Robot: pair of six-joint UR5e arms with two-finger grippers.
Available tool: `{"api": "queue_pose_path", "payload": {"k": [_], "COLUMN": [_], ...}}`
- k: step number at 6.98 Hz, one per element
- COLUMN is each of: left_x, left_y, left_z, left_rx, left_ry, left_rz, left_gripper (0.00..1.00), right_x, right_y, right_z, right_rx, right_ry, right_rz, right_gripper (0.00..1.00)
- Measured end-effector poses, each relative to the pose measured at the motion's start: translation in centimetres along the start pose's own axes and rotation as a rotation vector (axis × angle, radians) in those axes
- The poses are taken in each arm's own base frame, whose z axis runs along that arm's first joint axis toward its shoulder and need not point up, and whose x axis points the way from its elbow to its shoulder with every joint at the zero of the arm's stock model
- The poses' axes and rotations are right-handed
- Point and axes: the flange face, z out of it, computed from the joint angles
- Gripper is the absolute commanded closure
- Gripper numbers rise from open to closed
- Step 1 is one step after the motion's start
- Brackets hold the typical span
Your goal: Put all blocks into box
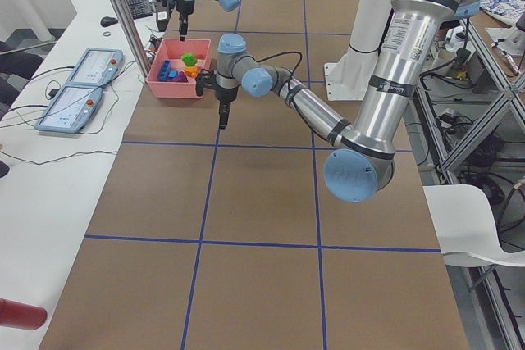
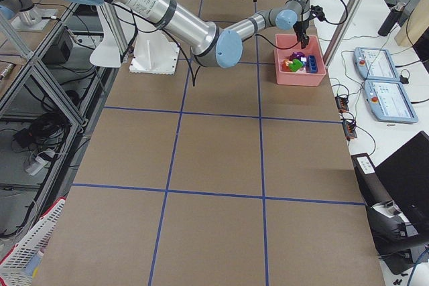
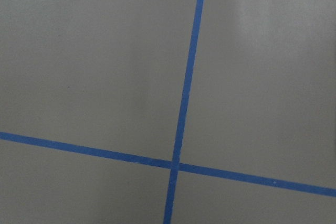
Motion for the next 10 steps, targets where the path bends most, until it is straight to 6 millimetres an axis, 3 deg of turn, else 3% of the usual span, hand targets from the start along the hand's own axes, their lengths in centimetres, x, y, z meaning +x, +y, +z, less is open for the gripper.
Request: {"api": "queue_pose_path", "payload": {"k": [2, 4, 5, 6, 8, 9, 10], "left_x": [-4.9, -12.4, -16.0, -19.6, -27.4, -30.3, -32.5], "left_y": [1.2, 0.8, 0.5, 0.2, 0.5, 1.4, 2.5], "left_z": [-0.5, -1.2, -1.9, -3.0, -6.3, -7.3, -7.9], "left_rx": [-0.006, -0.04, -0.064, -0.081, -0.1, -0.095, -0.081], "left_ry": [-0.042, -0.077, -0.059, -0.042, 0.037, 0.062, 0.069], "left_rz": [0.125, 0.318, 0.358, 0.401, 0.398, 0.353, 0.324], "left_gripper": [0.0, 0.0, 0.0, 0.0, 0.0, 0.0, 0.0], "right_x": [0.5, 2.5, 4.7, 8.8, 21.7, 27.8, 32.4], "right_y": [-0.6, -1.0, -0.9, -0.2, 2.6, 4.6, 6.9], "right_z": [-3.7, -7.9, -9.8, -10.9, -12.3, -12.4, -11.9], "right_rx": [-0.062, -0.138, -0.173, -0.195, -0.238, -0.258, -0.277], "right_ry": [0.038, 0.071, 0.098, 0.123, 0.107, 0.091, 0.094], "right_rz": [0.044, 0.087, 0.071, 0.026, -0.07, -0.081, -0.067], "right_gripper": [0.01, 0.01, 0.01, 0.01, 0.01, 0.01, 0.0]}}
